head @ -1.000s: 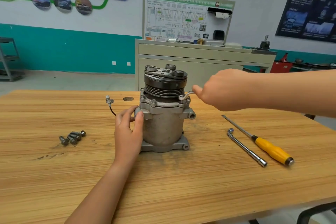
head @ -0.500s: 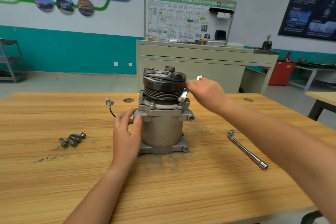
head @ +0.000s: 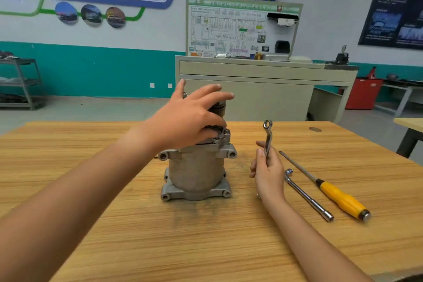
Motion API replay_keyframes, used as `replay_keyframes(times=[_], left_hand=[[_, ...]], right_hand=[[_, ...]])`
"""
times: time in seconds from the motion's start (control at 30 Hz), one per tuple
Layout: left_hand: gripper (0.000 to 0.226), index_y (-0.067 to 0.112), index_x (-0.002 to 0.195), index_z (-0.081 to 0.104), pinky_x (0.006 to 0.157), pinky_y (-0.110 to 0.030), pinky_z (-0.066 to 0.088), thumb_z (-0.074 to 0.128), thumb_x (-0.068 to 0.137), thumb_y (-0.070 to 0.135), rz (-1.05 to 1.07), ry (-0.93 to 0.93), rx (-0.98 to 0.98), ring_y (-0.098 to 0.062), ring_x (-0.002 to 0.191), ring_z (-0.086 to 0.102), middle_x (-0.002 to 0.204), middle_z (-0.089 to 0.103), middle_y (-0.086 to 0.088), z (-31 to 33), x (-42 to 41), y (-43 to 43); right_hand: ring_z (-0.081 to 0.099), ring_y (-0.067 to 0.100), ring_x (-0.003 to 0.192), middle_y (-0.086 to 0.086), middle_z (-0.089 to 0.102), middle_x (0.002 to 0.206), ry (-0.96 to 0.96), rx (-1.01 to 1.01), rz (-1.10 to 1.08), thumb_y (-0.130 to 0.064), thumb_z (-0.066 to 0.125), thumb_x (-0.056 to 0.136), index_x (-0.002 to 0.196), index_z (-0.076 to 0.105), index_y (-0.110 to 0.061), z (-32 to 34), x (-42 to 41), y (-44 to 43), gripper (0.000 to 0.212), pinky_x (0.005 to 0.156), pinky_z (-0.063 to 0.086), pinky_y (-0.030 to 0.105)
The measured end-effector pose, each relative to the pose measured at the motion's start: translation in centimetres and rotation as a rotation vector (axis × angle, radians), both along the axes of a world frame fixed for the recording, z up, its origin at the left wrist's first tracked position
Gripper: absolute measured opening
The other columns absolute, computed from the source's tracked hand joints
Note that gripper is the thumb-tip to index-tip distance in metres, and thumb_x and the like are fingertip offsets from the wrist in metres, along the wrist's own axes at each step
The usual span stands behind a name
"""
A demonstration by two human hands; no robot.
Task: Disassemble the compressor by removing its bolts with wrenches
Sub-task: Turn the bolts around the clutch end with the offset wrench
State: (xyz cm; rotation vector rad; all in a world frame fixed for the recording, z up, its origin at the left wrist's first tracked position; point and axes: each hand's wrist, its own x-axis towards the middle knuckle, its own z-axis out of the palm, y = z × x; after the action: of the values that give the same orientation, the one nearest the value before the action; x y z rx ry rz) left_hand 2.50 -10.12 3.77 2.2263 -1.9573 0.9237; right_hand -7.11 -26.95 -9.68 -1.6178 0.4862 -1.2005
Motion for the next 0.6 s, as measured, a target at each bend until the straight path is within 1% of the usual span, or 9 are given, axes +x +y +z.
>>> replay_keyframes(times=[0.03,0.07,0.1,0.2,0.23,0.3,0.47,0.53,0.6], left_hand=[[0.032,0.034,0.122,0.060,0.105,-0.070,0.001,0.054,0.091,0.037,0.053,-0.026,0.078,-0.015,0.145,0.001,0.157,0.013,0.007,0.3,0.3,-0.4],[0.034,0.037,0.126,0.056,0.105,-0.069,0.000,0.051,0.092,0.039,0.098,-0.051,0.146,-0.013,0.144,-0.004,0.158,0.007,0.010,0.4,0.5,-0.8],[0.034,0.039,0.127,0.055,0.105,-0.069,-0.001,0.050,0.093,0.038,0.122,-0.058,0.191,-0.012,0.144,-0.006,0.158,0.004,0.012,0.5,0.6,-1.1],[0.031,0.037,0.123,0.058,0.106,-0.069,0.001,0.051,0.093,0.035,0.125,0.001,0.219,-0.010,0.144,-0.003,0.157,0.006,0.014,0.7,0.7,-1.6],[0.028,0.036,0.120,0.061,0.106,-0.068,0.002,0.052,0.093,0.035,0.117,0.018,0.218,-0.009,0.143,-0.002,0.157,0.007,0.015,0.8,0.7,-1.7],[0.024,0.034,0.114,0.065,0.106,-0.068,0.003,0.054,0.092,0.034,0.095,0.059,0.217,-0.008,0.142,-0.001,0.156,0.010,0.015,1.0,0.8,-1.8],[0.021,0.029,0.107,0.069,0.107,-0.069,0.005,0.056,0.091,0.033,0.049,0.141,0.204,-0.004,0.139,0.002,0.155,0.014,0.015,0.9,1.1,-1.6],[0.020,0.028,0.106,0.070,0.106,-0.069,0.005,0.057,0.091,0.032,0.034,0.151,0.187,-0.002,0.138,0.001,0.155,0.013,0.015,0.8,1.2,-1.5],[0.020,0.027,0.105,0.070,0.106,-0.070,0.004,0.058,0.090,0.031,0.010,0.138,0.165,-0.004,0.139,0.002,0.156,0.014,0.014,0.8,1.1,-1.4]], right_hand=[[0.044,0.000,0.046,-0.005,0.044,0.055,-0.015,0.001,0.019,-0.015,0.039,0.098,0.101,0.055,-0.027,-0.1,0.0,0.1,0.020,0.045,0.040,0.019],[0.045,-0.001,0.047,-0.007,0.045,0.054,-0.015,0.004,0.037,-0.016,0.039,0.098,0.097,0.055,-0.030,-0.2,-0.1,0.1,0.021,0.046,0.042,0.018],[0.047,0.000,0.048,-0.007,0.047,0.054,0.001,0.009,0.058,-0.018,0.039,0.098,0.095,0.054,-0.033,-0.3,-0.1,0.1,0.022,0.049,0.045,0.020],[0.051,0.001,0.048,-0.003,0.052,0.055,0.104,0.015,0.134,-0.022,0.038,0.098,0.091,0.055,-0.030,-1.2,-0.2,0.2,0.020,0.060,0.049,0.033],[0.052,0.001,0.048,-0.003,0.052,0.054,0.145,0.004,0.154,-0.022,0.038,0.098,0.091,0.056,-0.028,-1.5,-0.2,0.2,0.020,0.061,0.049,0.034],[0.053,0.001,0.048,-0.004,0.053,0.054,0.204,-0.031,0.175,-0.023,0.039,0.098,0.093,0.057,-0.027,-2.0,-0.2,0.2,0.019,0.058,0.049,0.028],[0.051,0.000,0.045,-0.004,0.053,0.053,0.253,-0.059,0.185,-0.024,0.039,0.098,0.085,0.055,-0.034,-2.2,-0.4,0.0,0.023,0.048,0.044,0.016],[0.050,-0.001,0.044,-0.002,0.053,0.054,0.260,-0.039,0.183,-0.025,0.039,0.098,0.085,0.055,-0.034,-2.1,-0.5,0.0,0.023,0.046,0.043,0.013],[0.049,-0.001,0.043,-0.002,0.053,0.053,0.262,-0.025,0.178,-0.026,0.038,0.098,0.085,0.055,-0.033,-2.1,-0.5,0.0,0.023,0.045,0.042,0.013]])
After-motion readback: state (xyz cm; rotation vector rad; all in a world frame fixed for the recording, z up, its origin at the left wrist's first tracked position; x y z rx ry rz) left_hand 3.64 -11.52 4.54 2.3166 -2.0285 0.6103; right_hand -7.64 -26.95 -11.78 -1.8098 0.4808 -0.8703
